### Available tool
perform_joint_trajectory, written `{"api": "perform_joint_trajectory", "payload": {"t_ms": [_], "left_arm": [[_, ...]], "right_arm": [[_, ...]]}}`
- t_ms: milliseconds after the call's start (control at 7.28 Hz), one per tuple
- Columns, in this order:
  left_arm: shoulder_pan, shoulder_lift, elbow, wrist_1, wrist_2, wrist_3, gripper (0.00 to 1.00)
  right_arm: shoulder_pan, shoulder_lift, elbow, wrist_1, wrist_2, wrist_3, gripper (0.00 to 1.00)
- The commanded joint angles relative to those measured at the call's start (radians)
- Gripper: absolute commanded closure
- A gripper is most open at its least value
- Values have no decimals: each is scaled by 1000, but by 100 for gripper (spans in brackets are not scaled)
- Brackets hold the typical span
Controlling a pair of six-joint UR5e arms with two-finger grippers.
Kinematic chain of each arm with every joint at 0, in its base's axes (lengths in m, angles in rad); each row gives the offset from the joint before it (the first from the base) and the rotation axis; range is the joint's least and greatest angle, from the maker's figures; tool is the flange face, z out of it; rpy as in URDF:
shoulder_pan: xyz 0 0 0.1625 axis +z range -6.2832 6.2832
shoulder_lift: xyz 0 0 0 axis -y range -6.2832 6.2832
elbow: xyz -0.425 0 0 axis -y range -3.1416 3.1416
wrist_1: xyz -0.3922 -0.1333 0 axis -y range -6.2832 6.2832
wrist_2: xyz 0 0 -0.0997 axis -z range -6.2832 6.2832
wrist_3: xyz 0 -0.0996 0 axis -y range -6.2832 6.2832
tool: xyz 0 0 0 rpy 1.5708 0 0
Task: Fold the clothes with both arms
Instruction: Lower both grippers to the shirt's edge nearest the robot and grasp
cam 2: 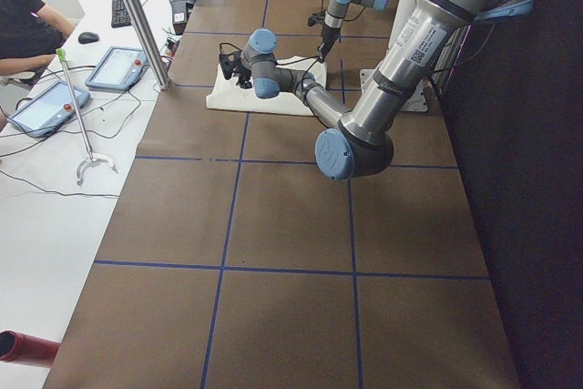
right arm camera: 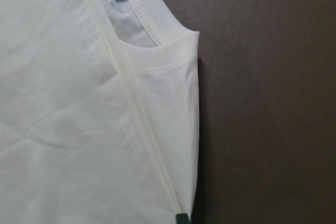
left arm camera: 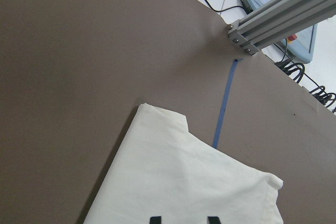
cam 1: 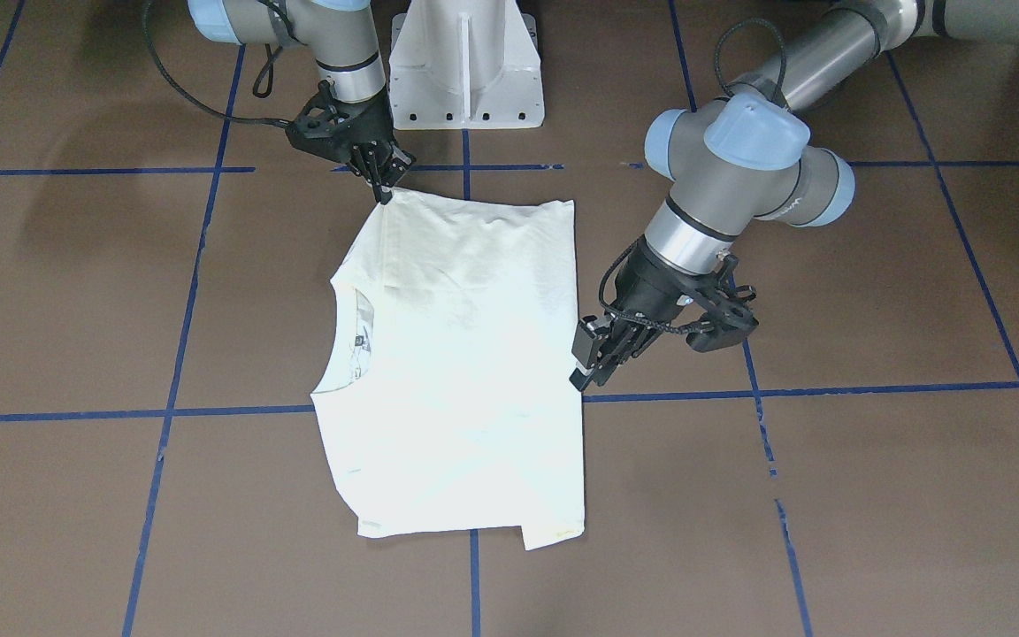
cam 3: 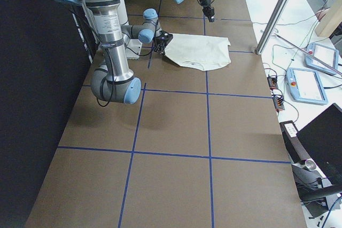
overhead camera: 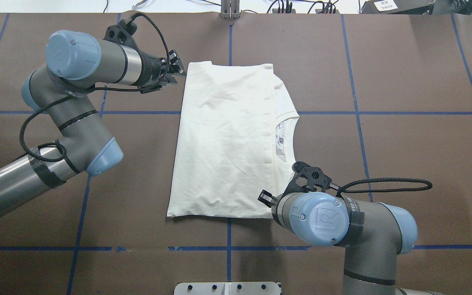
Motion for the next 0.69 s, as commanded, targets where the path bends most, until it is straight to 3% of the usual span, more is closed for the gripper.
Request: {"api": "perform_joint_trajectory", "payload": {"t_ms": [0,137,275,550], "left_arm": [[127,131,-195,74,68,-125,57],[277,182,-299,195,204,-183,57],[400,198,-341,260,289,-257,57],[549,201,-334,323,334,-361,57]], "right_arm": [[1,-44,52,-1,-1,2,100],[0,-76,83,-1,5,2,100],[-5,-81,86,-1,5,4,100],[-7,-81,86,-1,8,4,100]]}}
